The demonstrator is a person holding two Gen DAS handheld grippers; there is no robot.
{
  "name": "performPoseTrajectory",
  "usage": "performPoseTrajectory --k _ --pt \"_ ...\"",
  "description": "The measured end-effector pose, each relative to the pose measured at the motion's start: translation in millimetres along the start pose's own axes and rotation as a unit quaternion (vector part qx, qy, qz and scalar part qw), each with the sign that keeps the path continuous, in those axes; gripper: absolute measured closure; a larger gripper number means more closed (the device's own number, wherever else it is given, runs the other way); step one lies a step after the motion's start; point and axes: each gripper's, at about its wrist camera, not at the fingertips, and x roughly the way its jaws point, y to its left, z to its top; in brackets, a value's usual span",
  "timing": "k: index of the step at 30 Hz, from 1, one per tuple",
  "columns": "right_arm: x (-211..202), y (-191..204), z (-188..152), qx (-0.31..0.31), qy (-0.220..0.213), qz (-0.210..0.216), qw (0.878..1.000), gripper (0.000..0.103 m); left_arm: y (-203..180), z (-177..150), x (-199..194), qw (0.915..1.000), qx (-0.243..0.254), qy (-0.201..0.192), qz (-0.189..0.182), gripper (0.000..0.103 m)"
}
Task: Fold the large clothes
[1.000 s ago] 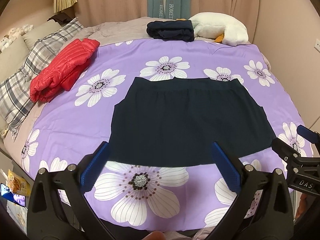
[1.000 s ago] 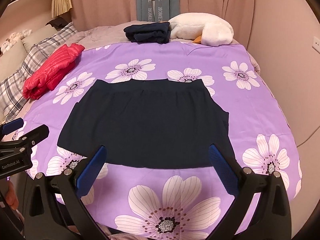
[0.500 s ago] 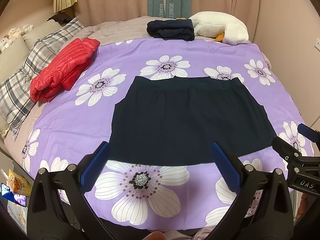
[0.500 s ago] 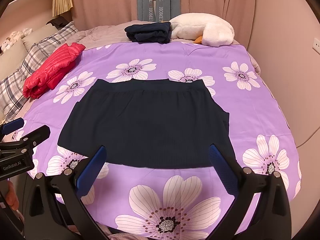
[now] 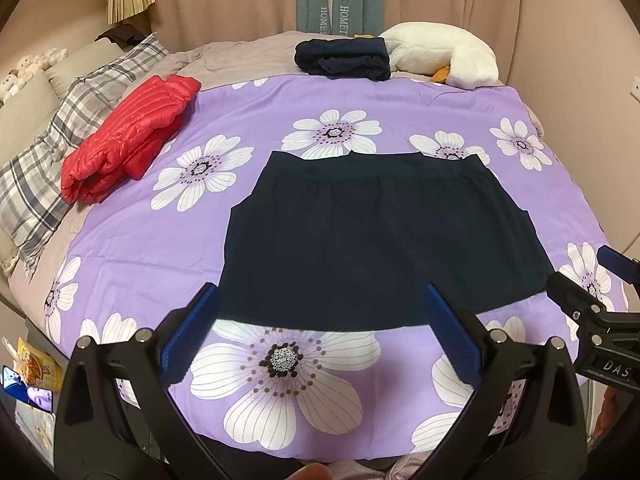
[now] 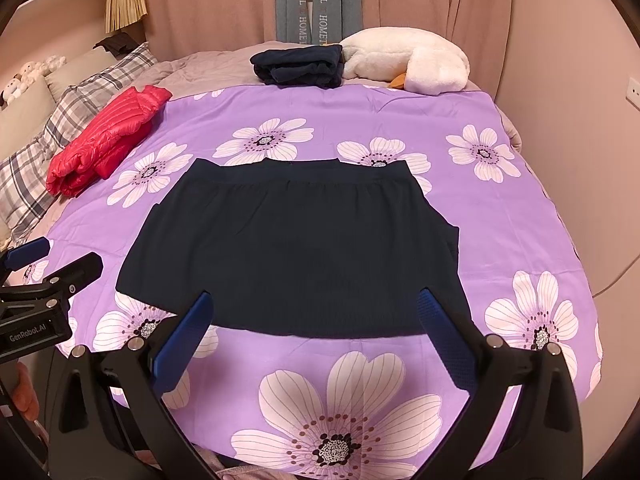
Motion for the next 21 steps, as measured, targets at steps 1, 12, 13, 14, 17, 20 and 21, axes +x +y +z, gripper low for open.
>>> performPoseTrajectory --k 1,12,13,14,17,20,21 --pt "0.2 0.4 0.0 0.000 0.000 -0.001 1.000 0.001 -0.4 0.1 -0.1 1.0000 -0.001 0.000 0.000 0.002" --pt "-1.6 -1.2 1.4 0.000 0.001 -0.003 1.000 0.001 1.2 0.9 -0.1 1.0000 0.000 0.000 0.001 0.002" --pt "-1.6 -1.1 1.5 0.000 0.001 -0.004 1.000 0.001 1.5 1.2 -0.4 1.0000 0.000 0.000 0.000 0.002" --pt "-1.6 -1.2 1.6 -0.001 0.001 -0.003 1.000 0.001 1.7 1.2 -0.4 1.0000 0.000 -0.001 0.000 0.002" --pt "-0.9 -0.7 1.3 -0.004 0.002 0.000 1.000 0.001 2.0 0.8 -0.3 1.0000 0.000 -0.001 0.001 0.002" --pt "0.7 0.1 0.1 -0.007 0.004 0.001 1.000 0.001 2.4 1.1 -0.2 1.0000 0.001 0.000 0.001 0.002" --pt "1.1 0.7 0.6 -0.008 0.004 0.002 1.000 0.001 2.0 1.1 -0.3 1.0000 0.000 0.000 0.001 0.002"
